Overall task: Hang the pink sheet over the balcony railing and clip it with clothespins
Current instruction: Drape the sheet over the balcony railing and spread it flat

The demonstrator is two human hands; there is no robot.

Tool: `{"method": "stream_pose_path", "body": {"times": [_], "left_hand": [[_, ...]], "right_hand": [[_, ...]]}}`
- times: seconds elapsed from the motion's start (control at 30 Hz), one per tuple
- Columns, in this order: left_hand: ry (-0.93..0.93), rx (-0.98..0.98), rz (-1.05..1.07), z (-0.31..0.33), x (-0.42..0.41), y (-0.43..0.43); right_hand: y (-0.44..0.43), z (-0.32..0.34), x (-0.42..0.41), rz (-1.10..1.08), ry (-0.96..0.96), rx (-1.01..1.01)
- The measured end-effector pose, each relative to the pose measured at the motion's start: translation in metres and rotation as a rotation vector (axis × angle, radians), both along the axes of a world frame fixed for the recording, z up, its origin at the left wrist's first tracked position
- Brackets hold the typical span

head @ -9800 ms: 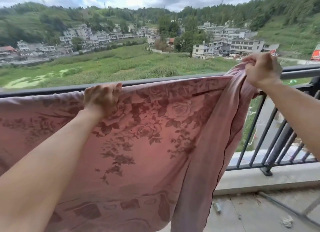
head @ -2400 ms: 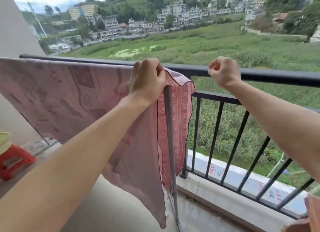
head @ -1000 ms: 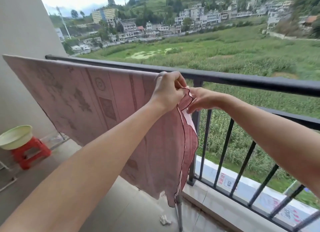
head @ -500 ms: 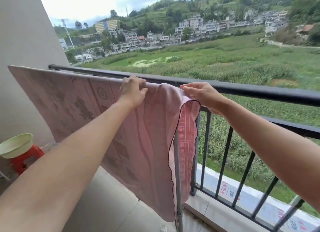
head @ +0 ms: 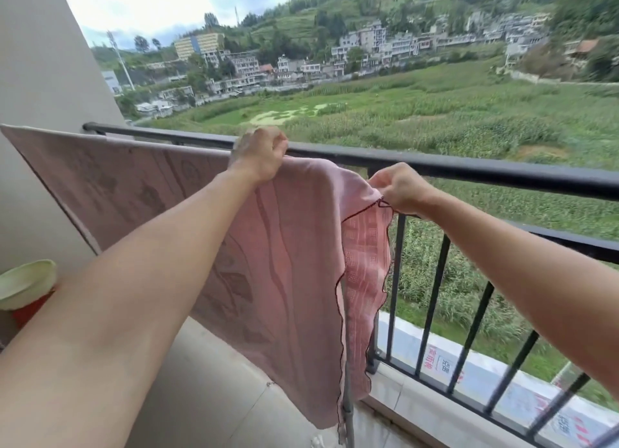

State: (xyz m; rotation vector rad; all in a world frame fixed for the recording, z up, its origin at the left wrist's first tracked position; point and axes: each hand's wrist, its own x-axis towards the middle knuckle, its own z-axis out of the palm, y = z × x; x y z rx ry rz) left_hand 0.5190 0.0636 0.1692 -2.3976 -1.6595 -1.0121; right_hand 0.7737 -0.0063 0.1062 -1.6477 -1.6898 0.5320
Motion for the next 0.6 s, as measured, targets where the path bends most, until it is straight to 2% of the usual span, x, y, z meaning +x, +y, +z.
{"method": "stream_pose_path", "body": {"times": [0.03, 0.1, 0.13, 0.27, 0.37, 0.43, 0.47, 0.53, 0.6], "left_hand": [[0.010, -0.011, 0.038, -0.010, -0.011, 0.001], [0.039, -0.022, 0.119, -0.026, -0.032, 0.002], [0.050, -0.019, 0.126, -0.033, -0.038, 0.001], [0.057, -0.034, 0.060, -0.041, -0.031, 0.000], [0.042, -0.038, 0.059, -0.042, -0.030, 0.000], [0.023, -0.029, 0.063, -0.045, -0.034, -0.001], [0.015, -0.023, 0.063, -0.047, -0.035, -0.002], [0.002, -0.010, 0.056, -0.050, -0.032, -0.005], [0.005, -0.004, 0.046, -0.051, -0.030, -0.007]], "right_hand": [[-0.004, -0.008, 0.002, -0.053, -0.039, 0.019], [-0.021, -0.009, -0.001, -0.159, 0.016, 0.179], [-0.030, -0.005, -0.006, -0.146, 0.032, 0.205], [-0.049, -0.002, -0.043, 0.106, 0.118, -0.002], [-0.051, 0.007, -0.042, 0.026, 0.399, 0.073], [-0.059, 0.019, -0.036, 0.047, 0.435, 0.030], [-0.062, 0.024, -0.036, 0.064, 0.356, -0.003], [-0.064, 0.025, -0.046, 0.008, 0.036, 0.002], [-0.058, 0.018, -0.056, -0.148, -0.270, 0.125]]}}
